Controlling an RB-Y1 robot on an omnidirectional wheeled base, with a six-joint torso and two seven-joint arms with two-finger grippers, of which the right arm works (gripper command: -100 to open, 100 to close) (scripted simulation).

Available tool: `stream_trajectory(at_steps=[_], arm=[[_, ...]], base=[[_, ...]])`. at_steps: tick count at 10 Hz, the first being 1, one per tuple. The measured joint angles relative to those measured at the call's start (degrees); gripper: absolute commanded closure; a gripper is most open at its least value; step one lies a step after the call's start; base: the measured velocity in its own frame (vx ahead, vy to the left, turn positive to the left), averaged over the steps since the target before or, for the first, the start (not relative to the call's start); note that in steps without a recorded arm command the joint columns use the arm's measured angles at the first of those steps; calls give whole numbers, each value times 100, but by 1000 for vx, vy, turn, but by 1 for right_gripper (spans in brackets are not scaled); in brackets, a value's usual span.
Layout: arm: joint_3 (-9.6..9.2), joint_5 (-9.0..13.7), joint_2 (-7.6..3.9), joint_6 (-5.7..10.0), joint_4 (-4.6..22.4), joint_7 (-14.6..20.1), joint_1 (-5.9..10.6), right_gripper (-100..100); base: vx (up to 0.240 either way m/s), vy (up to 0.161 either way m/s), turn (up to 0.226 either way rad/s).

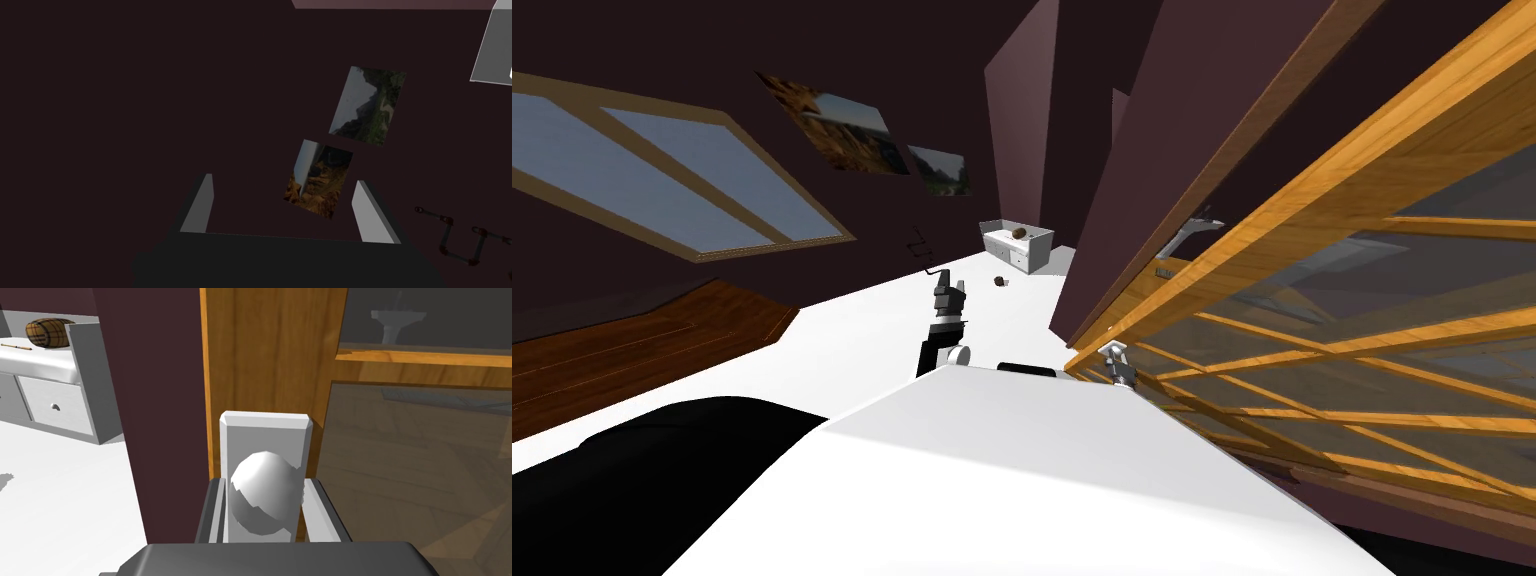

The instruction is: Pull the door open

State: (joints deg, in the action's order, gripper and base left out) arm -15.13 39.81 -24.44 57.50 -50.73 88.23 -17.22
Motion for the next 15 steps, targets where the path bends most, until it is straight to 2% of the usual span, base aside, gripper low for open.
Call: stream_trajectory(at_steps=[1,2,6,8,9,10,14,15], arm=[[-61,-36,-47,16,-64,32,-57,100],[-81,-44,-43,5,-62,37,-76,100],[-381,-240,-188,143,-230,144,-200,100],[-598,-385,-240,315,-197,254,-239,100],[-629,-400,-231,319,-196,263,-258,100],[-655,-414,-272,363,-156,302,-261,100],[-851,-526,-427,675,45,550,-281,100],[-894,-547,-485,727,38,600,-328,100]], base=[[-105,28,1],[-173,-32,58],[-242,-61,70],[-187,-17,45],[-167,12,144],[-234,-1,165],[-236,-35,135],[-219,-26,80]])
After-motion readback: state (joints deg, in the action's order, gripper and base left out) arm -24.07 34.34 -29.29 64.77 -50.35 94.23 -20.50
